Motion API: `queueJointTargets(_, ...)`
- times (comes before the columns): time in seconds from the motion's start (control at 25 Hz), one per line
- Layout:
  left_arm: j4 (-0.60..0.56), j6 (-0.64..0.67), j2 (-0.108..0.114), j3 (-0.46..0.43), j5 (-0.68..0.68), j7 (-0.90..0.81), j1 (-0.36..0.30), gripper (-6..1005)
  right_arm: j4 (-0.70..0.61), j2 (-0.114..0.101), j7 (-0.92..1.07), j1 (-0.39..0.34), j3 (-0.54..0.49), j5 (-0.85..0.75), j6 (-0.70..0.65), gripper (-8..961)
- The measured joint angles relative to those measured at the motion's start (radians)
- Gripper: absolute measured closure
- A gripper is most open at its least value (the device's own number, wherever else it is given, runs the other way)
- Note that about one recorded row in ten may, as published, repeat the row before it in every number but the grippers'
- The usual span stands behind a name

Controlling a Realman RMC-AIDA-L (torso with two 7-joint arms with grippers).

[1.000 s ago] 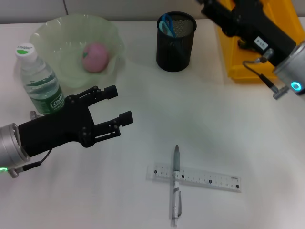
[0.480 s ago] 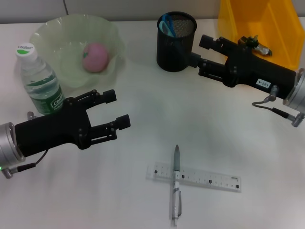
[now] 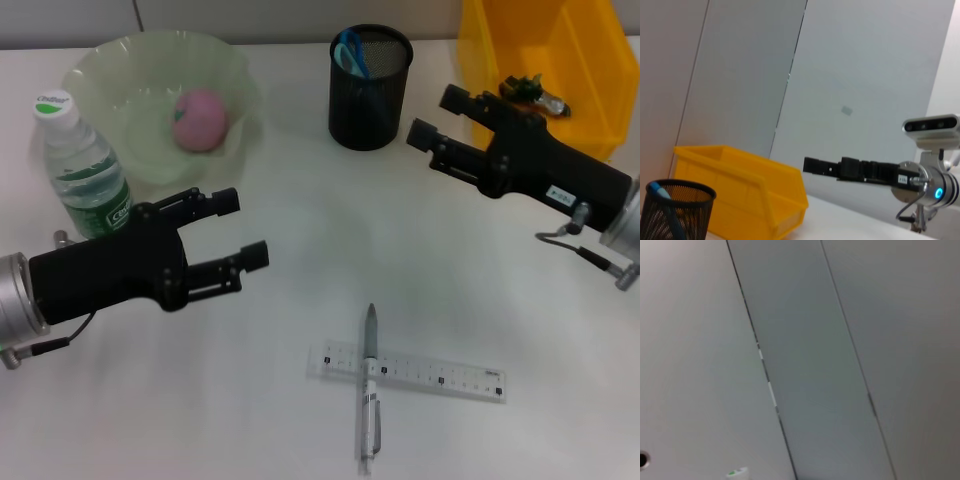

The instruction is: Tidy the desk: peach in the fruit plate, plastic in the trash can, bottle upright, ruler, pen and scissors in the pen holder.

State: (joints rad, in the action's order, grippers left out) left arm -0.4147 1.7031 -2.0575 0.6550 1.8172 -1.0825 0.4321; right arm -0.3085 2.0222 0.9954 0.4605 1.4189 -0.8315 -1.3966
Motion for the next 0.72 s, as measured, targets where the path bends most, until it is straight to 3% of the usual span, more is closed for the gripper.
queueJointTargets(0.2, -0.009, -0.001, 0.006, 0.0, 0.026, 0.008, 0.0, 196, -0.003, -0.005, 0.022, -0.016, -0.001, -0.04, -0.019, 161)
queueJointTargets(0.32, -0.02, 0.002, 0.01, 0.0, 0.044, 0.011, -0.001, 196, -0.024, -0.011, 0.038, -0.024, -0.045, -0.15, -0.097, 161)
queueJointTargets(0.36, -0.029, 0.042, 0.031, 0.004, 0.09, 0.008, 0.001, 196, -0.034, -0.015, 0.053, -0.025, -0.062, -0.191, -0.12, 161)
queueJointTargets(0.44, -0.031, 0.058, 0.04, 0.01, 0.115, 0.011, 0.002, 196, -0.058, -0.025, 0.103, -0.021, -0.092, -0.29, -0.157, 162)
queueJointTargets(0.48, -0.033, 0.059, 0.041, 0.01, 0.124, 0.013, 0.002, 196, -0.058, -0.025, 0.103, -0.021, -0.092, -0.29, -0.157, 162)
queueJointTargets(0.56, -0.036, 0.061, 0.043, 0.012, 0.143, 0.018, 0.002, 196, -0.122, -0.037, 0.213, -0.006, -0.134, -0.457, -0.182, 162)
queueJointTargets(0.72, -0.047, 0.066, 0.046, 0.014, 0.185, 0.033, 0.004, 196, -0.229, -0.038, 0.341, 0.005, -0.147, -0.61, -0.184, 162)
